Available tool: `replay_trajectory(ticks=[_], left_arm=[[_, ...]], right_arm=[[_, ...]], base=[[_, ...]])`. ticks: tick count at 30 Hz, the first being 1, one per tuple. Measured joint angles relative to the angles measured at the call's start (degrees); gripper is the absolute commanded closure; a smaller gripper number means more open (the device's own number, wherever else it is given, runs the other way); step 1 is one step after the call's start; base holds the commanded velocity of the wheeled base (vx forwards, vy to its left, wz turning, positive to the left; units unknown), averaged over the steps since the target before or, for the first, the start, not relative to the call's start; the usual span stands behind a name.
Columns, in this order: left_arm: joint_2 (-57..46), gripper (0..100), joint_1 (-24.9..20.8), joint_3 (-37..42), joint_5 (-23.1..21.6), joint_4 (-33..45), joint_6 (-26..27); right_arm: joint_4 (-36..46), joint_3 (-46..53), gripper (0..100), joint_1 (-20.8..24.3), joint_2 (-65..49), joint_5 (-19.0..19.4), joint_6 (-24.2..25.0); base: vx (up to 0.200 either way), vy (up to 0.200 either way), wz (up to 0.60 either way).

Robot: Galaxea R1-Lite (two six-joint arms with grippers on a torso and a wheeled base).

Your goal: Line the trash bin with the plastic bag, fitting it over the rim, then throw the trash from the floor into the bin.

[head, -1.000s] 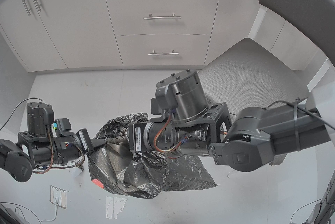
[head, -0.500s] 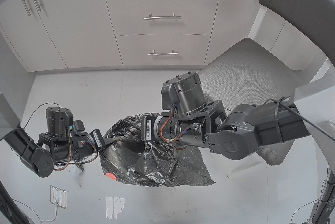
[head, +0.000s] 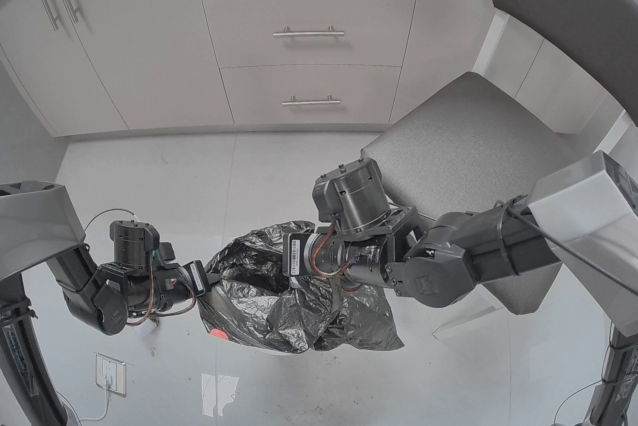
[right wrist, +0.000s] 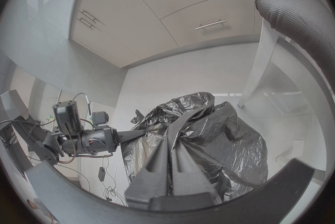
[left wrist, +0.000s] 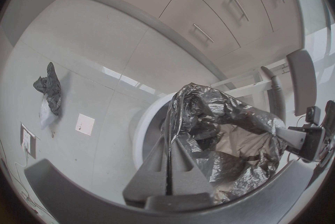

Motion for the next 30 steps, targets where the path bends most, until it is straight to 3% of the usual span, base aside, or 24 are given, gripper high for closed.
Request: replay_trajectory(ticks=[12, 25, 30], left_arm=[[5.2, 100, 3.5, 0.1, 2.2, -4.1, 9.0], [7.3, 100, 3.1, 1.9, 2.5, -5.4, 11.0], [7.4, 100, 3.1, 2.3, 2.4, -5.3, 11.0]], right_arm=[[-3.3, 3.3, 100, 0.0, 1.1, -1.7, -0.2], [-3.3, 4.2, 100, 0.1, 1.7, -2.9, -0.2], [-3.3, 4.3, 100, 0.2, 1.8, -5.0, -0.1]], base=[[0.000, 0.000, 0.00], [0.000, 0.000, 0.00], [0.000, 0.000, 0.00]])
